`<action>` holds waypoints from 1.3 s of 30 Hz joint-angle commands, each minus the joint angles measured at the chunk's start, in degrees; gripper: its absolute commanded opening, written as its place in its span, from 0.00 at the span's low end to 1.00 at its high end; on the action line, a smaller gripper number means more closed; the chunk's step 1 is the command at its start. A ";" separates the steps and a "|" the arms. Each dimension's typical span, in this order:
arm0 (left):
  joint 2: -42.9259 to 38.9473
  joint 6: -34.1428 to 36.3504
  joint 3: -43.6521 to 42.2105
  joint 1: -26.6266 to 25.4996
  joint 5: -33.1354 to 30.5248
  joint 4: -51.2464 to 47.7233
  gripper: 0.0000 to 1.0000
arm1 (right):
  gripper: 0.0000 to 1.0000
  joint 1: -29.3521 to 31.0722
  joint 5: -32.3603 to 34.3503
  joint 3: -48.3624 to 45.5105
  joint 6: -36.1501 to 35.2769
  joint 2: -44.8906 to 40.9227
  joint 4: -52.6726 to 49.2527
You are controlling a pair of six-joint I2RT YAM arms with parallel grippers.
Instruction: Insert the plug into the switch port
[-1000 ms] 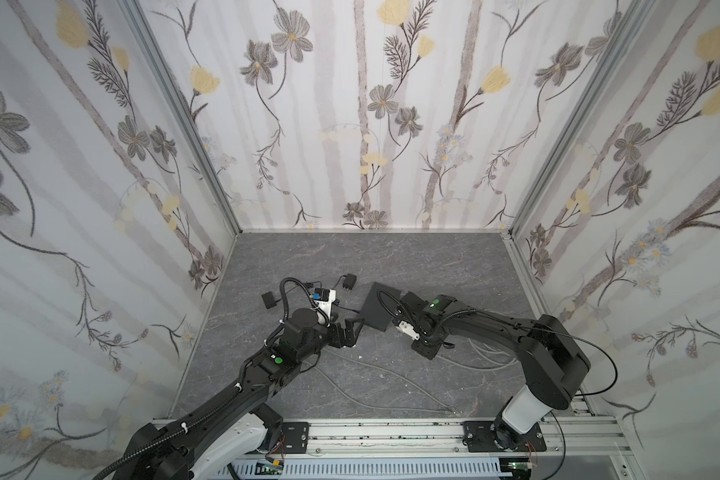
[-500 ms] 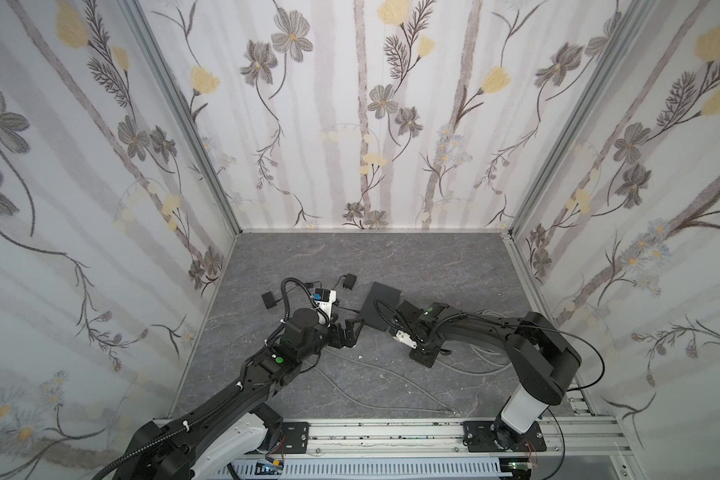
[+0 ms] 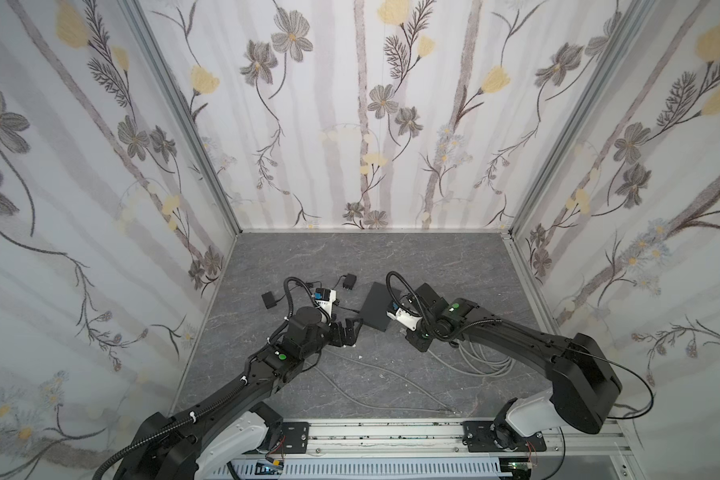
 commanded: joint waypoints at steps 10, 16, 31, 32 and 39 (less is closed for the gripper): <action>15.06 -0.77 12.25 -0.91 6.85 1.14 0.83 | 0.00 -1.15 -15.31 -0.86 -4.71 -8.06 8.64; 21.97 -8.84 16.28 -4.67 9.48 3.39 0.85 | 0.00 -1.43 -13.49 -1.53 -1.62 -9.09 10.04; 16.45 -28.17 14.40 -6.59 1.97 5.01 0.85 | 0.00 -2.45 -13.67 -1.78 0.60 -8.99 11.03; 15.75 -29.60 13.90 -6.59 1.91 5.49 0.84 | 0.00 -2.50 -13.47 -1.82 0.71 -9.13 11.25; 13.94 -39.93 11.84 -6.59 2.90 10.23 0.69 | 0.00 -3.36 -13.52 -2.68 2.41 -10.99 14.37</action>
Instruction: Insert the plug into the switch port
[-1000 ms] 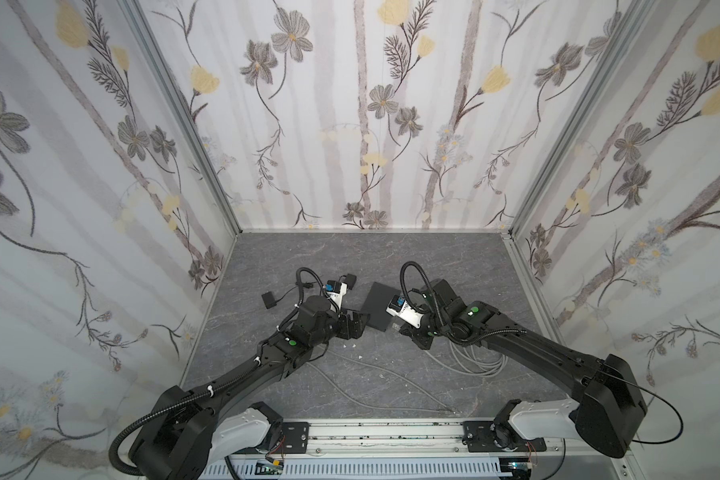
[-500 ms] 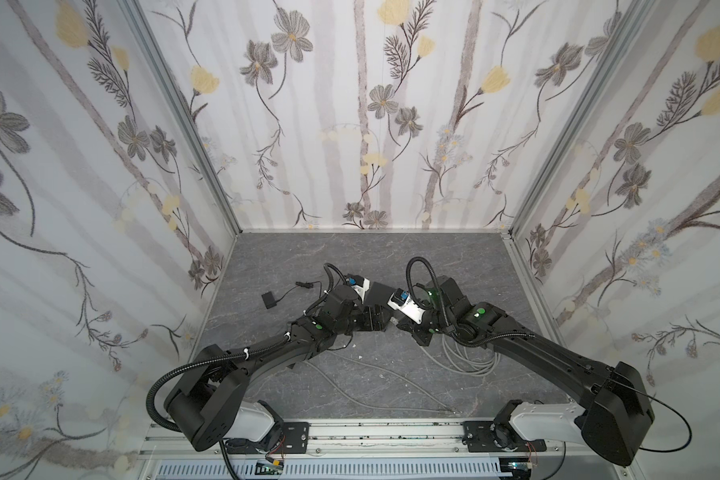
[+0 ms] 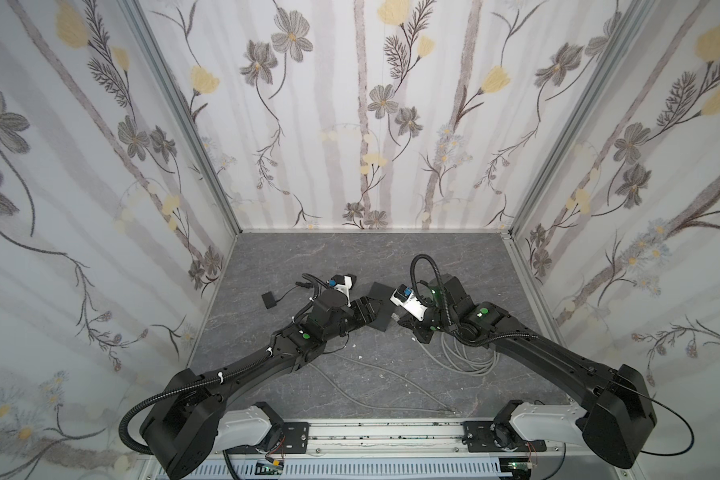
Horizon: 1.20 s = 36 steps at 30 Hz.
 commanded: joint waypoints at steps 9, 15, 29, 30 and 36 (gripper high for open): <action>5.11 -15.86 0.76 -0.16 4.27 14.83 0.69 | 0.00 -0.17 -1.51 0.25 2.34 -0.19 5.93; 4.80 -16.24 1.92 -0.65 4.79 14.67 0.62 | 0.00 -0.16 -0.36 1.77 3.39 1.32 5.68; 7.28 -17.34 1.67 -1.13 6.72 17.44 0.46 | 0.00 -0.07 -0.59 4.22 4.62 2.93 6.16; 7.65 -17.34 1.66 -1.09 6.89 17.91 0.46 | 0.00 -0.06 -0.68 4.30 4.64 3.10 6.18; 9.94 -18.40 1.93 -1.13 8.44 21.25 0.31 | 0.00 -0.11 -0.53 4.41 4.51 3.67 6.45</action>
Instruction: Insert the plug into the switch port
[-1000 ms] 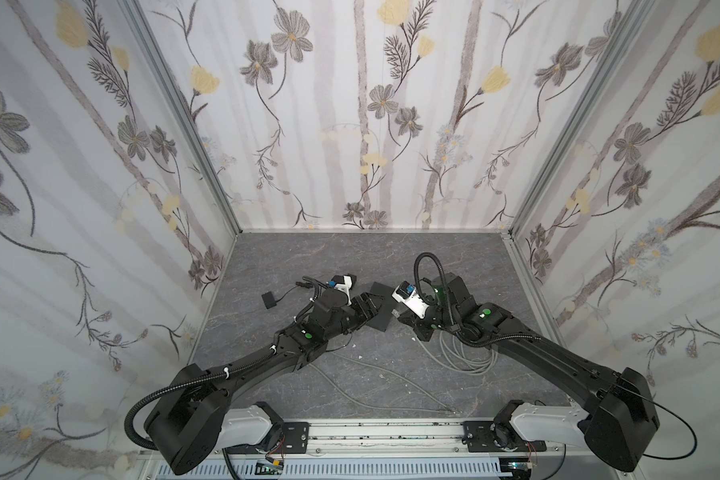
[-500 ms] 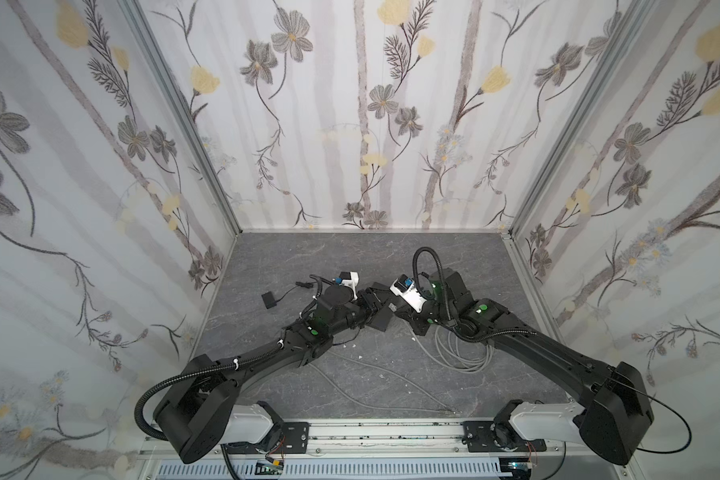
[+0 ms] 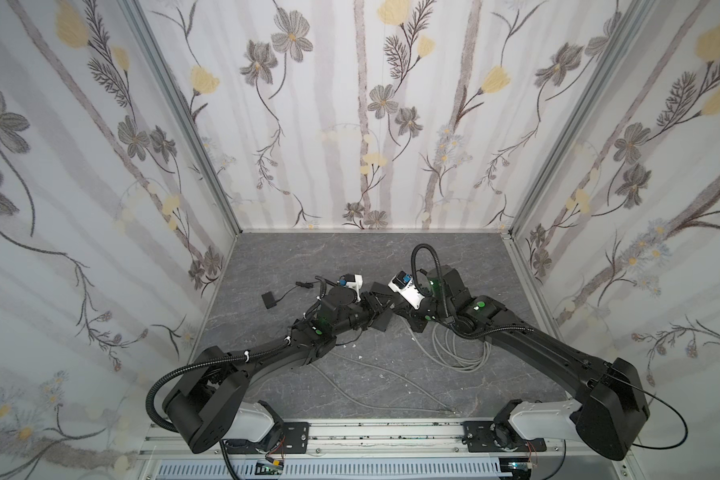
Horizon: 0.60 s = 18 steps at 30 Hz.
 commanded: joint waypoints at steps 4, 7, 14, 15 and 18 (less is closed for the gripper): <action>0.31 -0.59 0.36 -0.01 1.11 3.44 0.27 | 0.00 0.07 0.05 0.49 0.16 0.46 2.80; 0.22 -0.32 0.23 -0.06 1.14 3.32 0.18 | 0.00 0.04 0.28 0.46 0.24 0.50 2.80; 0.85 0.44 0.76 -0.01 2.12 3.08 0.00 | 0.00 0.07 0.94 0.58 0.74 0.16 2.86; 0.86 0.52 0.73 -0.04 2.17 3.00 0.00 | 0.00 0.08 0.94 0.58 0.83 0.09 2.88; 0.80 0.95 0.92 0.10 2.32 2.55 0.00 | 0.00 0.01 0.94 0.58 0.92 -0.02 2.88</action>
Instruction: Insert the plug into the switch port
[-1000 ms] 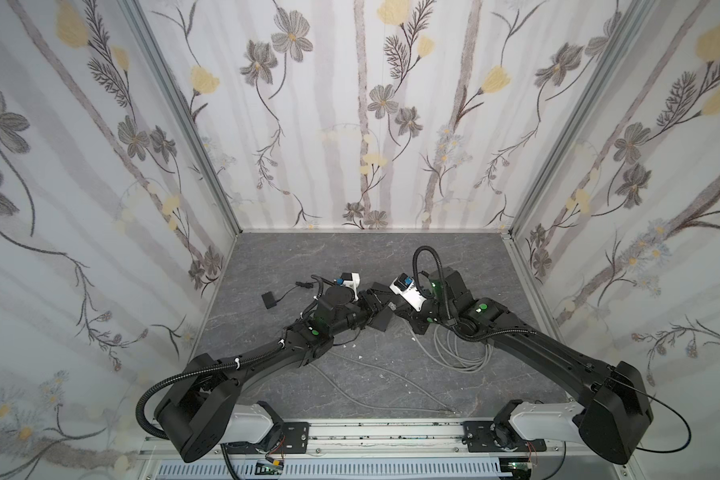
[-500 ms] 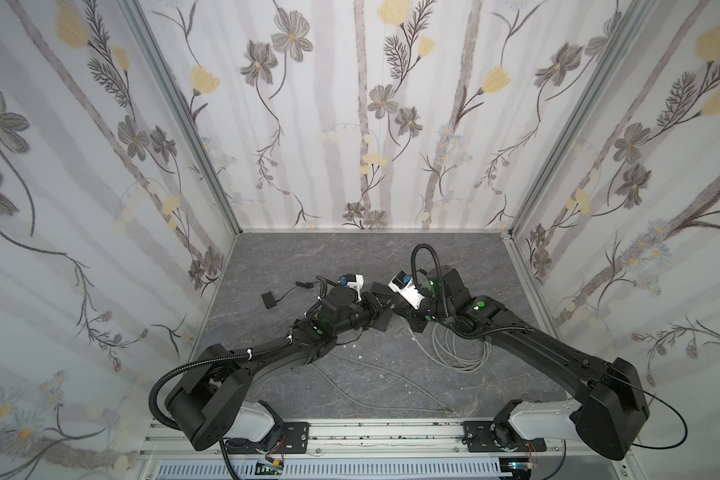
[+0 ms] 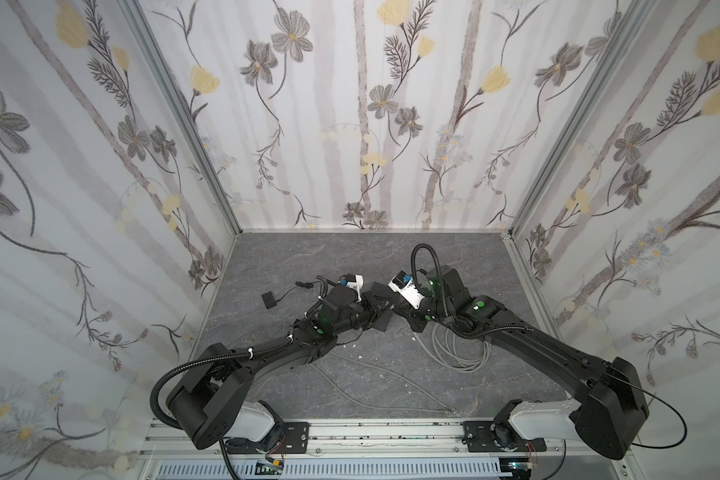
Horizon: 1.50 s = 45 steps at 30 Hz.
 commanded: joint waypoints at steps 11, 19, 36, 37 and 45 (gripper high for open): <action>-8.33 15.70 7.37 4.09 -3.08 -21.04 0.93 | 0.00 0.00 2.89 -0.18 -0.33 -1.06 1.13; -12.78 21.81 2.60 15.23 -0.77 -26.06 1.00 | 0.00 -0.03 4.13 -2.08 0.41 -2.98 1.41; -2.80 39.74 3.98 19.67 -0.53 -28.86 0.98 | 0.00 -0.04 17.49 -21.01 13.87 -10.57 15.41; -2.53 40.46 4.45 19.67 -0.89 -29.26 0.97 | 0.00 -0.14 18.17 -20.40 15.04 -10.32 14.22; 4.17 47.26 15.89 19.67 -2.78 -41.89 0.95 | 0.00 -0.90 16.88 -19.40 19.65 -3.74 13.82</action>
